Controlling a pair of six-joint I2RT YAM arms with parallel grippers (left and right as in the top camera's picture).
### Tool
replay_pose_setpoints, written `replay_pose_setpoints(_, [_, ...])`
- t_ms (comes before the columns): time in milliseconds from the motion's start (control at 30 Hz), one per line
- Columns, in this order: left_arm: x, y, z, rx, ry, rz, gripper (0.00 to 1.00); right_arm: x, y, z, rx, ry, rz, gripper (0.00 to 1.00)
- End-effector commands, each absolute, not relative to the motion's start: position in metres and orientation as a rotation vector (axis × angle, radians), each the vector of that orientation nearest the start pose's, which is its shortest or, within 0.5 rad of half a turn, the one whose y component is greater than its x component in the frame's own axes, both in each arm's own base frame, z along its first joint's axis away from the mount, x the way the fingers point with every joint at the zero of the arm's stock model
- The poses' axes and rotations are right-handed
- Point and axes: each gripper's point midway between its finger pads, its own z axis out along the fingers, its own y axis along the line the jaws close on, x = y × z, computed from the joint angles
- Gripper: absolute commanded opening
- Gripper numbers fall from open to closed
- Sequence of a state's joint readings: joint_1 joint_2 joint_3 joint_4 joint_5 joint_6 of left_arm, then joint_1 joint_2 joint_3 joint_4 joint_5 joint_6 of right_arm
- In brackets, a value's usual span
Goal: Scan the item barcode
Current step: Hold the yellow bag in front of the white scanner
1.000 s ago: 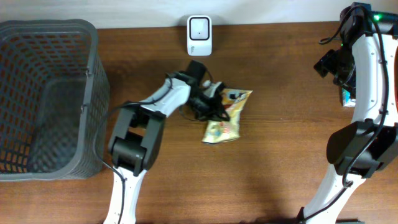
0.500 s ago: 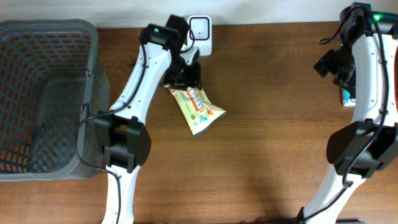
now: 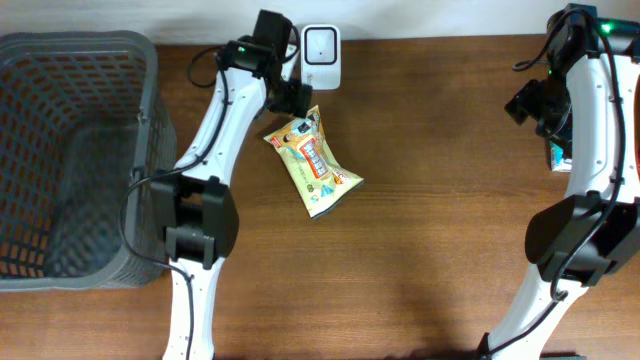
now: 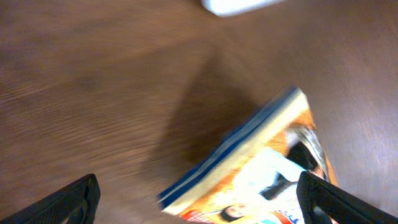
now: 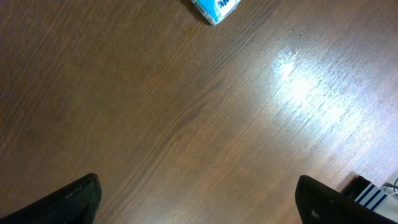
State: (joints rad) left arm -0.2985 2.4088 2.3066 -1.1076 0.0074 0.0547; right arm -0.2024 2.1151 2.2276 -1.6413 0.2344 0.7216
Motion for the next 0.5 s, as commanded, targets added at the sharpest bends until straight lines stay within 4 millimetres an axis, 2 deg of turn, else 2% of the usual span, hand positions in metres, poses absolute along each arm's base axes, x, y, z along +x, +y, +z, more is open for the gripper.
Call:
replay_pose_setpoints(0, [0.505,-0.184,0.049,0.85,2.773,-0.305,0.99,0.387,-0.121,0.184,1.351,2.709,-0.333,0.99])
replay_pose_setpoints(133, [0.483,-0.18,0.023,0.948,2.852,-0.386,1.0,0.387,-0.121,0.184,1.351,2.709,-0.333,0.99])
replay_pose_setpoints(167, [0.477,-0.18,0.022,0.959,2.873,-0.405,0.98,0.387,-0.121,0.184,1.351,2.709,-0.333,0.99])
replay_pose_setpoints(233, [0.464,-0.183,0.023,1.017,2.886,-0.472,0.87,0.387,-0.121,0.184,1.351,2.709,-0.333,0.99])
replay_pose_setpoints(267, [0.459,-0.184,0.024,1.036,2.889,-0.497,0.75,0.387,-0.121,0.184,1.352,2.709,-0.333,0.99])
replay_pose_setpoints(300, [0.457,-0.183,0.024,1.038,2.898,-0.499,0.57,0.387,-0.121,0.184,1.351,2.709,-0.333,0.99])
replay_pose_setpoints(333, [0.456,-0.183,0.024,1.038,2.905,-0.502,0.34,0.387,-0.121,0.184,1.351,2.709,-0.333,0.99])
replay_pose_setpoints(400, [0.45,-0.183,0.025,1.033,2.927,-0.526,0.08,0.387,-0.121,0.184,1.351,2.709,-0.333,0.99])
replay_pose_setpoints(467, [0.445,-0.183,0.026,1.022,2.948,-0.548,0.0,0.387,-0.121,0.184,1.351,2.709,-0.333,0.99])
